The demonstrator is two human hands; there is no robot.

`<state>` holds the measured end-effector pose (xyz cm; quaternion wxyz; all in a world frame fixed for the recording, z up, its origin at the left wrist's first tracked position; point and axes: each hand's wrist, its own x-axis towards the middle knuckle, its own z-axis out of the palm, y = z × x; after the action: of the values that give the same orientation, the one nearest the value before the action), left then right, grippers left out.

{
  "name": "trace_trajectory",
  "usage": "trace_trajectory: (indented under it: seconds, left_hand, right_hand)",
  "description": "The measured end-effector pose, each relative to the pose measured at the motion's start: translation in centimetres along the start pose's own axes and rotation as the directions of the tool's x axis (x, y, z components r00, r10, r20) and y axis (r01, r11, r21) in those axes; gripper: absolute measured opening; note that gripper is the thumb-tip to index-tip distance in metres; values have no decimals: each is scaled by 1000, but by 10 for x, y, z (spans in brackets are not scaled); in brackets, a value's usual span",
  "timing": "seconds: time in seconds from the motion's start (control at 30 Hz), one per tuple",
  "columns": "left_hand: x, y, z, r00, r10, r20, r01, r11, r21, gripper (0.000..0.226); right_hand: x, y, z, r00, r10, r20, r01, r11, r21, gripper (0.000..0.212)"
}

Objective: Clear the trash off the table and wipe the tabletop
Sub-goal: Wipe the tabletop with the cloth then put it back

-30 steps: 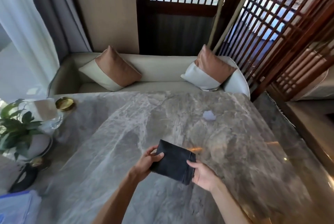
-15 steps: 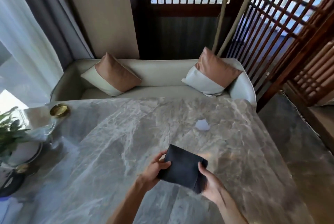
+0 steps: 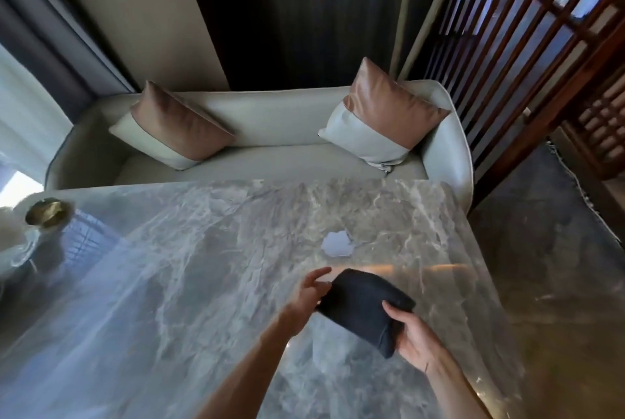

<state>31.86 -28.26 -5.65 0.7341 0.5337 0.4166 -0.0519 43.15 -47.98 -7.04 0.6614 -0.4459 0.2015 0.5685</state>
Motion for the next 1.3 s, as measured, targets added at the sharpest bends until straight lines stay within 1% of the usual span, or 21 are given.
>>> trace_trajectory:
  seconds: [0.07,0.1,0.17,0.2,0.27,0.33,0.37,0.4,0.43,0.5,0.57,0.6,0.67,0.7,0.73,0.87,1.0,1.07,1.13,1.2,1.3]
  left_hand:
    - [28,1,2,991,64,-116,-46,988,149,37]
    - [44,-2,-1,976,102,-192,-36,947,320,37]
    - [64,-8,-10,928,128,-349,138,753,644,50]
    - [70,-13,-18,902,130,-412,219,683,697,58]
    - [74,-26,-37,866,126,-484,313,618,721,67]
    - [79,-48,-59,840,151,-520,356,571,740,73]
    - [80,-57,-69,834,166,-527,363,553,750,76]
    - [82,-64,-77,829,171,-533,368,550,749,78]
    - [85,-71,-84,827,160,-538,376,554,742,80]
    - [90,-84,-93,831,135,-540,376,580,723,81]
    - [93,-97,-96,830,127,-543,385,575,722,82]
    - [95,-103,-97,825,139,-547,389,562,730,81]
    - [97,-110,-95,807,182,-562,397,537,744,79]
    - [97,-113,-94,796,205,-569,400,527,749,78]
    - [97,-114,-93,787,230,-572,399,518,757,77]
    - [98,-120,-90,746,334,-576,402,463,790,73]
    - [101,-127,-91,720,391,-573,394,449,802,72]
    - [103,-130,-92,713,405,-573,388,453,803,73]
    - [105,-132,-93,708,409,-576,382,464,799,75]
    - [106,-133,-93,705,407,-580,386,466,796,77]
    - [106,-133,-93,705,411,-578,381,467,798,78]
  right_hand:
    - [17,-25,-7,999,-40,-14,40,999,17,63]
    - [27,-37,-9,997,-76,-30,76,997,12,57]
    - [51,-62,-16,982,-172,-79,172,985,-8,45]
    - [63,-77,-19,969,-223,-105,221,975,-30,45]
    - [84,-106,-19,933,-334,-133,319,940,-123,47]
    - [100,-131,-12,856,-486,-175,420,852,-312,44]
    - [108,-143,-6,799,-568,-198,440,776,-452,40]
    - [116,-152,2,750,-631,-196,414,680,-605,36]
    - [127,-159,11,715,-678,-170,354,561,-748,39]
    - [150,-163,27,700,-711,-63,232,310,-922,52]
    - [176,-151,40,703,-710,29,153,110,-982,44]
    - [191,-140,43,730,-682,52,113,46,-993,48]
    - [218,-115,44,787,-616,35,-34,-100,-994,55]
    - [230,-105,41,793,-608,40,-114,-213,-970,56]
    - [237,-96,39,783,-620,49,-169,-289,-942,56]
    - [240,-83,42,755,-655,33,-265,-352,-898,59]
    - [251,-84,36,724,-673,150,-276,-483,-831,65]
    - [259,-88,37,712,-682,167,-243,-462,-853,63]
    - [263,-88,40,699,-699,151,-209,-402,-891,58]
    - [265,-80,41,714,-683,153,-172,-384,-907,53]
    - [260,-60,48,745,-640,190,-106,-395,-913,58]
